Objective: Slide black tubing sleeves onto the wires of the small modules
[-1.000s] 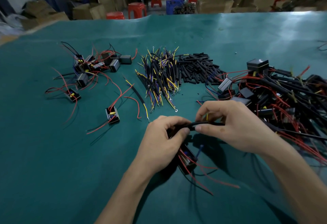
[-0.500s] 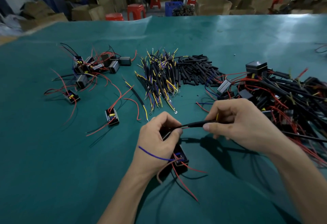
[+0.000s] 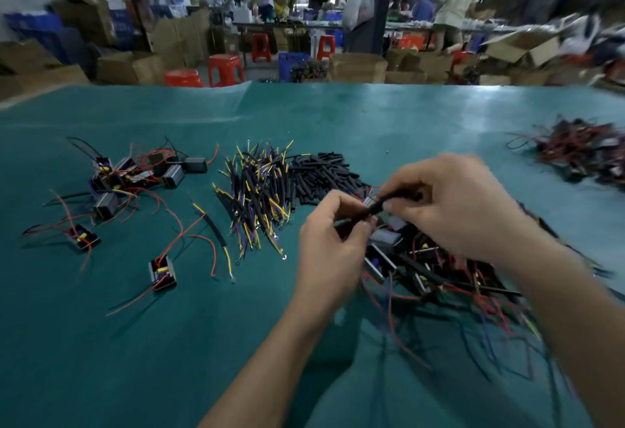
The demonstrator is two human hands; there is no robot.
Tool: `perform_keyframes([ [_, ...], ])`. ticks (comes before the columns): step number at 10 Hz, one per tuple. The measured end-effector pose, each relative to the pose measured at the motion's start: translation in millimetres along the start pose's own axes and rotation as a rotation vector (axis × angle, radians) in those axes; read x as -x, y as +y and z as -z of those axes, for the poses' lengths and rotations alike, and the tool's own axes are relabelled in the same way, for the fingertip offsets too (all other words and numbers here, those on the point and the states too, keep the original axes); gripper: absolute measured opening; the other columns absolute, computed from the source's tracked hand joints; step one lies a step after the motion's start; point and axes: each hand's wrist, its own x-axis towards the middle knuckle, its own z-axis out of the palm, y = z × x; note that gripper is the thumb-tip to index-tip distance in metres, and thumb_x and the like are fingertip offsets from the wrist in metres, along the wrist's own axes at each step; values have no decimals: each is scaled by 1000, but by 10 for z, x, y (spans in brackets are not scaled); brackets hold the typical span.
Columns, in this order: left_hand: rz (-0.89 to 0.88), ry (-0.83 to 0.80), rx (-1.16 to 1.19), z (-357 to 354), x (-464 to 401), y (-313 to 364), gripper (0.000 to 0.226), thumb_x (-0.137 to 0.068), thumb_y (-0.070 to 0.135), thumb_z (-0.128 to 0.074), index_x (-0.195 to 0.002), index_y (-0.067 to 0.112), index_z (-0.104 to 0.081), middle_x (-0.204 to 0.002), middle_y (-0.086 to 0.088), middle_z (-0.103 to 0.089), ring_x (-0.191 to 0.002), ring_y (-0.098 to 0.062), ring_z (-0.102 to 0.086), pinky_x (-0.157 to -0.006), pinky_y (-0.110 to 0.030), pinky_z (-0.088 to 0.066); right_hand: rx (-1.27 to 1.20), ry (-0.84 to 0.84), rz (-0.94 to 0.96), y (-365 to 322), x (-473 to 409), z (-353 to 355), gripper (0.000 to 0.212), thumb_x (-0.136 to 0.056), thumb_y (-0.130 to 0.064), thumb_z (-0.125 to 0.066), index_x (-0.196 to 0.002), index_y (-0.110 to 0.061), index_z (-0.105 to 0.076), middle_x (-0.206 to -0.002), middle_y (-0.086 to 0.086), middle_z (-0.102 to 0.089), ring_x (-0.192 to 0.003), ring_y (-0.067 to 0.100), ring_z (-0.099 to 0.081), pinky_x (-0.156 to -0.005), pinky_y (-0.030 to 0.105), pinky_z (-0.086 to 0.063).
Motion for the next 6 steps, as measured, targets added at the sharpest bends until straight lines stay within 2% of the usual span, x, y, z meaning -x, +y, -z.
perform_keyframes([
  [1,-29,38,68,-388,-291,34,26,-85,-2,-71,-77,19,-58,-70,16,-63,-68,-1,-58,-69,-20,-50,173,17,21,172,-206,321,12,-81,-17,-78,-86,-27,-80,-66,-17,-65,-67,1,-60,-65,3,-39],
  [2,-49,-1,-26,-659,-452,-76,18,-86,1,-70,-84,17,-61,-78,9,-68,-77,-10,-65,-79,-37,-56,310,-34,-71,441,-344,275,15,-81,-18,-70,-92,-25,-79,-86,-2,-75,-90,24,-68,-82,34,-54],
  [3,-80,-88,-206,-725,-417,-287,18,-87,9,-70,-104,11,-65,-98,-6,-71,-95,-27,-66,-89,-45,-52,286,-75,-144,634,-267,-10,25,-82,-21,-67,-105,-20,-75,-100,9,-70,-103,33,-63,-89,41,-51],
  [4,6,-145,-205,-584,-282,-315,36,-95,20,-65,-129,10,-57,-120,-9,-64,-114,-28,-58,-103,-44,-44,195,32,-194,758,-103,-187,40,-80,-29,-63,-118,-18,-71,-110,9,-65,-108,34,-57,-95,39,-46],
  [5,-81,-125,-305,-213,-34,-339,36,-99,22,-62,-133,15,-56,-128,-1,-57,-121,-19,-53,-108,-33,-39,119,79,-191,773,9,-248,49,-85,-29,-67,-133,-24,-62,-128,5,-59,-122,30,-50,-105,43,-40],
  [6,38,-167,-346,239,447,-334,39,-94,17,-66,-129,32,-57,-129,14,-55,-124,-5,-52,-109,-24,-39,108,161,-197,734,111,-126,56,-88,-27,-67,-142,-30,-54,-143,0,-48,-136,24,-38,-113,47,-33],
])
